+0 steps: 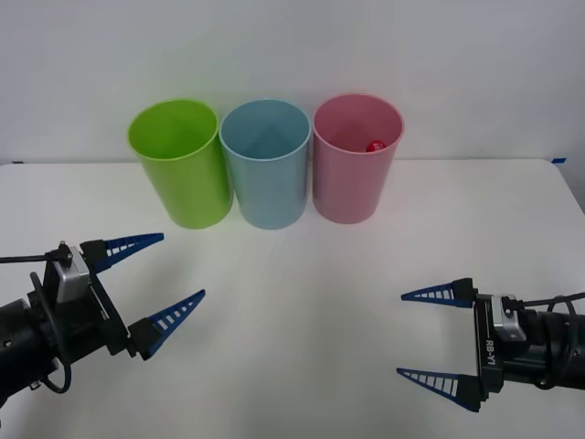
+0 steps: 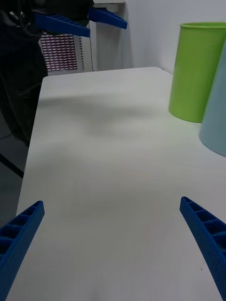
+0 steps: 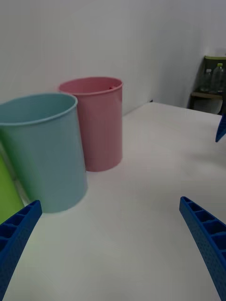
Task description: Put cans in the blue bin and PET bottles in the pink bin and trash in the green bin.
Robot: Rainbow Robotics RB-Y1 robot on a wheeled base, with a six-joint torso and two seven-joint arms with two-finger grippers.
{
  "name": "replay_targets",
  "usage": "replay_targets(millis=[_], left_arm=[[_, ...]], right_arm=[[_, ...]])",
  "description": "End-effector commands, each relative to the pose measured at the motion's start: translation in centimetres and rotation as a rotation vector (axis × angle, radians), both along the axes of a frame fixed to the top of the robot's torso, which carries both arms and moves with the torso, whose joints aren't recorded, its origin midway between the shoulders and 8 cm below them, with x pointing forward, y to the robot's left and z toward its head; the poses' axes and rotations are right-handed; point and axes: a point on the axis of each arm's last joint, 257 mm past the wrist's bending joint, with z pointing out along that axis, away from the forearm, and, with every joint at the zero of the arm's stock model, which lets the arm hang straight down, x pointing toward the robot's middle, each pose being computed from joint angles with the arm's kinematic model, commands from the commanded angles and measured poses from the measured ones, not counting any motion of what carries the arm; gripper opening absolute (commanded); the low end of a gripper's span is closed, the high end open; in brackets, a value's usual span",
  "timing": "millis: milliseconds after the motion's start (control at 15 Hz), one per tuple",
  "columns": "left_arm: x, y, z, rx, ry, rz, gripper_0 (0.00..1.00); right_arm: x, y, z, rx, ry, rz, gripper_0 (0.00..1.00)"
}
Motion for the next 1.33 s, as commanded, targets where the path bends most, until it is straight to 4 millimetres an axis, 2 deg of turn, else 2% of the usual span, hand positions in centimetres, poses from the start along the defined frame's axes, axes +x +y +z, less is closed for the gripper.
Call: replay_targets(millis=[67, 400, 733, 1067, 1200, 1333], left_arm=[[-0.8, 0.9, -0.9, 0.002, 0.06, 0.004, 1.0], [-2.2, 3.0, -2.8, 0.065, 0.15, -0.002, 1.0], [-2.8, 4.9, -4.4, 0.117, 0.245, 0.02, 1.0], [-4.6, 6.6, -5.2, 0.168, 0.32, -0.009, 1.0], [-5.4, 6.7, -5.4, 0.178, 0.348, -0.031, 1.0], [-5.7, 6.0, -5.1, 0.143, 0.361, -0.049, 1.0]], right_arm=[[0.0, 0.0, 0.0, 0.0, 0.0, 0.0, 1.0], [0.0, 0.0, 0.0, 0.0, 0.0, 0.0, 1.0], [0.0, 0.0, 0.0, 0.0, 0.0, 0.0, 1.0], [0.0, 0.0, 0.0, 0.0, 0.0, 0.0, 1.0], [0.0, 0.0, 0.0, 0.0, 0.0, 0.0, 1.0], [0.0, 0.0, 0.0, 0.0, 0.0, 0.0, 1.0]])
